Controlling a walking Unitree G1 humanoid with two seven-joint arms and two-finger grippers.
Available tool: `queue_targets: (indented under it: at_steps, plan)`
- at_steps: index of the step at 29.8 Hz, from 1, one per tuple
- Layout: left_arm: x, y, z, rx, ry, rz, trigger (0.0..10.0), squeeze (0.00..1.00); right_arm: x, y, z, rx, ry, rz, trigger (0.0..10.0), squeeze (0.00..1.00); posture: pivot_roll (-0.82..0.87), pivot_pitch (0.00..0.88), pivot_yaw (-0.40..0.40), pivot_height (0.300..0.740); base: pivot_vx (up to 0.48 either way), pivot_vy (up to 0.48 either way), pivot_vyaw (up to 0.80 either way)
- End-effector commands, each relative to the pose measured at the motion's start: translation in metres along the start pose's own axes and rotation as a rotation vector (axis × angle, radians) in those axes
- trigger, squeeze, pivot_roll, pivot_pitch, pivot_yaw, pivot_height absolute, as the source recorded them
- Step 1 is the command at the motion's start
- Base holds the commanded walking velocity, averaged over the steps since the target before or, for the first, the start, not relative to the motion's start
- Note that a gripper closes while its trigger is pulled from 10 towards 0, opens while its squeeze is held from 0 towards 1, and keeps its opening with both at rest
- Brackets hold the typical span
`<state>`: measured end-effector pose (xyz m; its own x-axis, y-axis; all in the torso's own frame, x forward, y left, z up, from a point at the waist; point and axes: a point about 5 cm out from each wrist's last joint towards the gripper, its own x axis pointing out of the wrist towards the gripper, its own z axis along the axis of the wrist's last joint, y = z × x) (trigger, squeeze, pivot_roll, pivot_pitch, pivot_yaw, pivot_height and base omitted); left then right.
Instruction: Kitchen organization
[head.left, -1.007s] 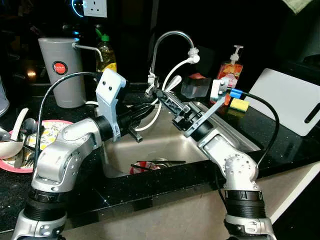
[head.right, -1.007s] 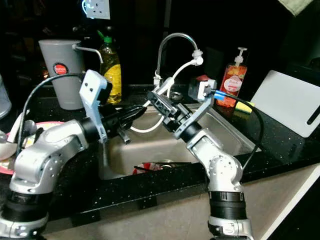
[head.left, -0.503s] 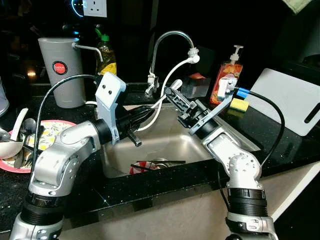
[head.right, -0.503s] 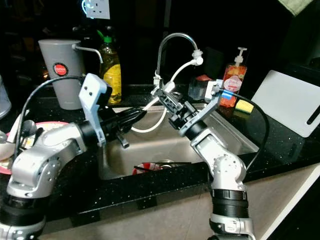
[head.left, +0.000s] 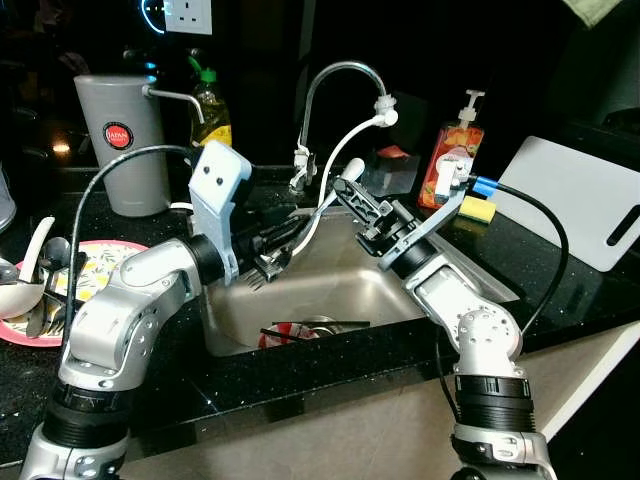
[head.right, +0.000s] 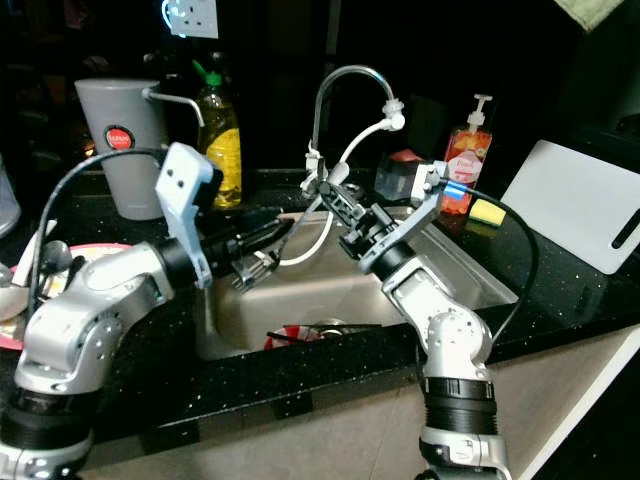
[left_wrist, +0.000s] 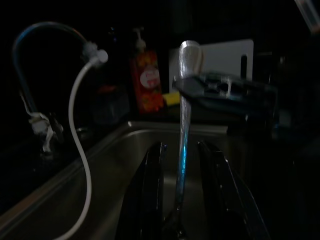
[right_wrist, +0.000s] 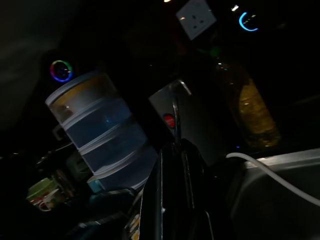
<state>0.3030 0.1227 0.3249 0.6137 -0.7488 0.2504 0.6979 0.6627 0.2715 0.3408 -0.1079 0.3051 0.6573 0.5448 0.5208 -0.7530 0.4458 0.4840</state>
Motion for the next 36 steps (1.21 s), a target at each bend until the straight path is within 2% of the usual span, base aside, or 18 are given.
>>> queue_targets:
  at_steps: [1, 4, 6, 8, 10, 12, 17, 21, 22, 23, 24, 28, 29, 32, 33, 36]
  plan:
    - [0.001, -0.001, 0.013, -0.017, -0.068, -0.013, 10.0, 0.00, 0.000, -0.006, 0.000, -0.051, 0.003, -0.051, 10.0, 0.00, 0.08, 0.026, -0.091, 0.740, 0.000, 0.000, 0.00]
    - [-0.003, 0.001, 0.023, -0.063, -0.131, -0.002, 10.0, 0.00, 0.000, -0.015, -0.002, -0.094, -0.008, -0.121, 10.0, 0.00, 0.08, 0.026, -0.092, 0.740, 0.000, 0.000, 0.00]
    - [-0.005, 0.005, 0.023, -0.064, -0.117, 0.036, 10.0, 0.00, 0.001, -0.023, -0.005, -0.146, 0.000, -0.185, 10.0, 0.00, 0.08, 0.026, -0.092, 0.740, 0.000, 0.000, 0.00]
    - [-0.006, 0.013, 0.014, -0.034, -0.025, 0.103, 10.0, 0.00, 0.001, -0.032, -0.009, -0.173, 0.013, -0.246, 10.0, 0.00, 0.08, 0.026, -0.092, 0.740, 0.000, 0.000, 0.00]
    - [-0.007, 0.026, -0.003, 0.034, 0.163, 0.223, 10.0, 0.00, 0.001, -0.041, -0.017, -0.224, 0.046, -0.314, 10.0, 0.00, 0.09, 0.026, -0.096, 0.740, 0.000, 0.000, 0.00]
    - [-0.011, 0.033, -0.011, 0.089, 0.255, 0.294, 10.0, 0.00, 0.001, -0.048, -0.025, -0.243, 0.064, -0.356, 10.0, 0.00, 0.09, 0.024, -0.097, 0.740, 0.000, 0.000, 0.00]
    - [-0.017, 0.035, -0.010, 0.095, 0.266, 0.322, 10.0, 0.00, 0.001, -0.058, -0.036, -0.251, 0.070, -0.413, 10.0, 0.00, 0.09, 0.022, -0.095, 0.740, 0.000, 0.000, 0.00]
    - [-0.021, 0.035, -0.010, 0.087, 0.274, 0.345, 10.0, 0.00, -0.002, -0.066, -0.056, -0.252, 0.103, -0.478, 10.0, 0.00, 0.10, 0.019, -0.097, 0.740, 0.000, 0.000, 0.00]
    - [-0.022, 0.035, -0.010, 0.085, 0.282, 0.361, 10.0, 0.00, -0.004, -0.070, -0.065, -0.264, 0.123, -0.509, 10.0, 0.88, 0.11, 0.019, -0.098, 0.740, 0.000, 0.000, 0.00]
    - [-0.022, 0.035, -0.010, 0.085, 0.282, 0.361, 10.0, 0.00, -0.004, -0.070, -0.065, -0.264, 0.123, -0.509, 10.0, 0.88, 0.11, 0.019, -0.098, 0.740, 0.000, 0.000, 0.00]
    - [-0.023, 0.036, -0.011, 0.085, 0.287, 0.370, 10.0, 0.00, -0.006, -0.072, -0.068, -0.270, 0.132, -0.516, 10.0, 1.00, 0.11, 0.019, -0.098, 0.740, 0.000, 0.000, 0.00]
    - [-0.024, 0.041, -0.015, 0.053, 0.311, 0.449, 10.0, 0.00, -0.007, -0.072, -0.070, -0.301, 0.128, -0.508, 10.0, 1.00, 0.10, 0.019, -0.098, 0.740, 0.000, 0.000, 0.00]
    - [-0.025, 0.045, -0.017, 0.014, 0.322, 0.501, 10.0, 0.00, -0.007, -0.069, -0.065, -0.328, 0.111, -0.491, 10.0, 1.00, 0.10, 0.019, -0.098, 0.740, 0.000, 0.000, 0.00]
    - [-0.025, 0.046, -0.018, -0.009, 0.326, 0.524, 10.0, 0.00, -0.007, -0.068, -0.062, -0.338, 0.099, -0.479, 10.0, 1.00, 0.10, 0.020, -0.097, 0.740, 0.000, 0.000, 0.00]
    - [-0.026, 0.047, -0.019, -0.034, 0.329, 0.549, 10.0, 0.00, -0.008, -0.067, -0.058, -0.359, 0.079, -0.475, 10.0, 0.00, 0.09, 0.022, -0.095, 0.740, 0.000, 0.000, 0.00]
    - [-0.026, 0.048, -0.020, -0.060, 0.333, 0.576, 10.0, 0.00, -0.009, -0.067, -0.052, -0.386, 0.055, -0.472, 10.0, 0.00, 0.09, 0.022, -0.095, 0.740, 0.000, 0.000, 0.00]
